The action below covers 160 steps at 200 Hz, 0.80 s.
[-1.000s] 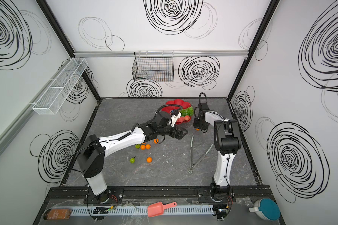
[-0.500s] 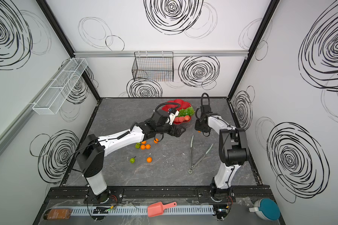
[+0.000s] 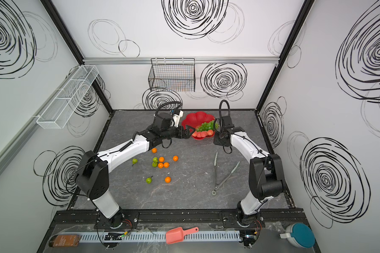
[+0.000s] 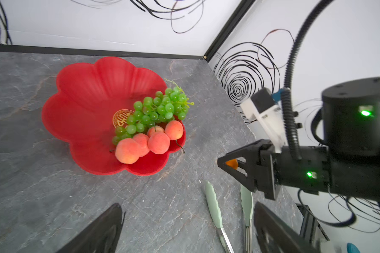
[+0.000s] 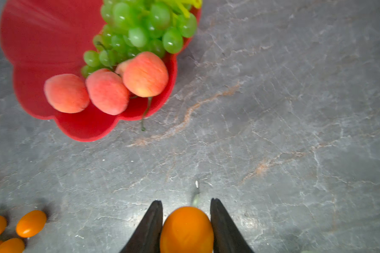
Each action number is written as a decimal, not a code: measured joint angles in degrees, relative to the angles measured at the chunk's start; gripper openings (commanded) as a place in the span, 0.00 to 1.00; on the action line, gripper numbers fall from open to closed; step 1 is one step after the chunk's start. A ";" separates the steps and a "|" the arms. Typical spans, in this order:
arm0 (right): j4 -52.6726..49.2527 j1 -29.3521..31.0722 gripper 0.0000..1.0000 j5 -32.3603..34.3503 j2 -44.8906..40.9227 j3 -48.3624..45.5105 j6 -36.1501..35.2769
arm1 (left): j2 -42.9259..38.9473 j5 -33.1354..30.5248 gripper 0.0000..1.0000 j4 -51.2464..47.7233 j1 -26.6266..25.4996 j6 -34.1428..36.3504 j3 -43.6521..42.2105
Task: Place and organize the fake fruits in the fruit bowl
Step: 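Lift the kumquat with the right gripper and carry it over the red bowl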
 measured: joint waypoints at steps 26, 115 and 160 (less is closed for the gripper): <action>0.04 2.89 0.37 -1.68 0.00 3.72 0.33 | 0.00 1.62 0.96 1.55 3.45 -2.19 -1.14; 9.44 6.62 0.36 -11.74 13.84 19.82 2.34 | -0.02 4.37 0.96 9.01 10.16 -9.38 -5.18; 9.66 6.78 0.35 -12.33 28.09 31.36 2.95 | -0.09 1.60 0.96 11.89 11.43 -10.71 -8.52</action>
